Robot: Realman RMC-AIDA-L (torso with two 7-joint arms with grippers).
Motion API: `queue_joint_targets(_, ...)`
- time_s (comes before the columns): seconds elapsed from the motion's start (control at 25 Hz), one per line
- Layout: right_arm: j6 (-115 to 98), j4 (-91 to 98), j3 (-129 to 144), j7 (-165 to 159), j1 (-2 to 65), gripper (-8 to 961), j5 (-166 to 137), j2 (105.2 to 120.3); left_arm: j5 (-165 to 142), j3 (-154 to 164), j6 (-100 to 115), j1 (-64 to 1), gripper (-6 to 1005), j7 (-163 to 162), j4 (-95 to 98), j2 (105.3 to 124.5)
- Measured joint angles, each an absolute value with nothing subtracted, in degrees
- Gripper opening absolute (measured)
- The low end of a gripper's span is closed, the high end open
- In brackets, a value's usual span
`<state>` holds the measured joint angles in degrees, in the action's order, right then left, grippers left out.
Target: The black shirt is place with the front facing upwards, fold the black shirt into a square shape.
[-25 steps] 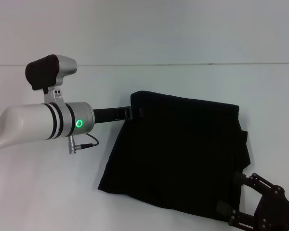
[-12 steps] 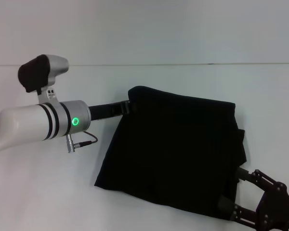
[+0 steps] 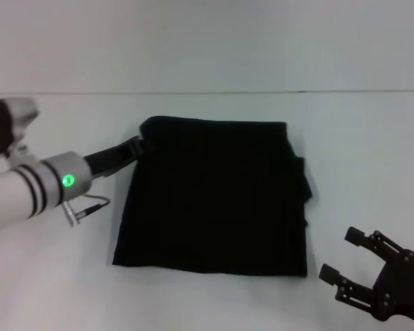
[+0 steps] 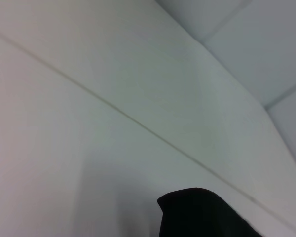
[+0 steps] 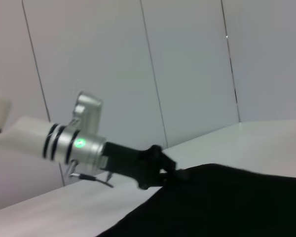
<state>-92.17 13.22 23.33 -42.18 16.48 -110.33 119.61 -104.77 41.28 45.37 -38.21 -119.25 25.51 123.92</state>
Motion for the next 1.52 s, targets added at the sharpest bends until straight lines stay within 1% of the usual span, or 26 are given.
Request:
queue_joint_targets(0.2,-91.98,13.27,22.38,-41.84,16.63,919,-110.29,119.61,-95.99,40.71,47.66,-33.28,41,-117.08,24.97,124.16)
queue_joint_targets(0.28,-91.91,13.27,22.31,-41.79,16.78,919,-110.29,119.61,-93.85,40.76,48.16,-32.30,41,-116.04,24.63,124.27)
queue_joint_targets(0.84,-91.41,13.27,22.39,-41.74,17.41,919,-110.54,119.65,-90.85,40.31,52.95,-31.71,46,-111.47,23.63,123.94)
queue_joint_targets(1.04,-91.04,13.27,22.19,-41.74,17.24,919,-110.34,119.68,-90.47,39.77,58.48,-30.55,220,-106.81,25.18,123.17)
queue_joint_targets(1.16,-90.60,13.28,21.70,-41.75,17.31,919,-110.31,119.78,-90.17,39.32,59.75,-28.64,361,-105.65,27.70,122.51)
queue_joint_targets(1.24,-90.52,13.28,21.50,-41.75,17.41,919,-110.28,119.79,-90.42,39.51,60.54,-27.82,455,-105.45,28.72,121.58)
queue_joint_targets(1.32,-90.51,13.27,21.05,-41.74,17.52,919,-110.23,119.78,-90.53,39.61,62.81,-27.11,527,-103.50,29.06,120.66)
queue_joint_targets(1.44,-90.53,13.28,20.29,-41.50,17.75,919,-110.21,119.78,-90.57,39.35,71.10,-25.38,635,-94.11,30.44,119.39)
queue_joint_targets(1.52,-90.59,13.27,19.64,-40.63,17.91,919,-110.20,119.78,-90.95,39.33,80.42,-23.06,710,-83.36,32.39,118.75)
